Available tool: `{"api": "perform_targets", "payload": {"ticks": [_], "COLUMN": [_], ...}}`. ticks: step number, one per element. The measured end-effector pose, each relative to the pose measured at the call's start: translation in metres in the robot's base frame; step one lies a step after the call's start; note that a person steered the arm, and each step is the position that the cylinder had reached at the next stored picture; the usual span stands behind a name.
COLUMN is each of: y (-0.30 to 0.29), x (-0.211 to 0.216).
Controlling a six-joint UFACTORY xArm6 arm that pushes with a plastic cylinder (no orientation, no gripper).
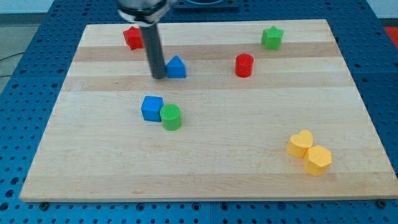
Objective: Push the blue cube to the center of the board
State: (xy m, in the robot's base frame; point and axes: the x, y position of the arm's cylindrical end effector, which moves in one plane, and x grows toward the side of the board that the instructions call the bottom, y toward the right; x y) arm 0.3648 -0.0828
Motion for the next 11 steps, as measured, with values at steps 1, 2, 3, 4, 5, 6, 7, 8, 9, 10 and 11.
{"api": "perform_targets", "payload": {"ticks": [1, 2, 3, 4, 5, 6, 7, 8, 9, 10, 11], "y": [0.012, -0.06, -0.057, -0.037, -0.021, -0.028, -0.078, -0.079, -0.045, 0.003, 0.038], "x": [0.009, 0.052, 0.119, 0.135, 0.107, 0.095, 0.118, 0.095, 0.059, 0.062, 0.072]}}
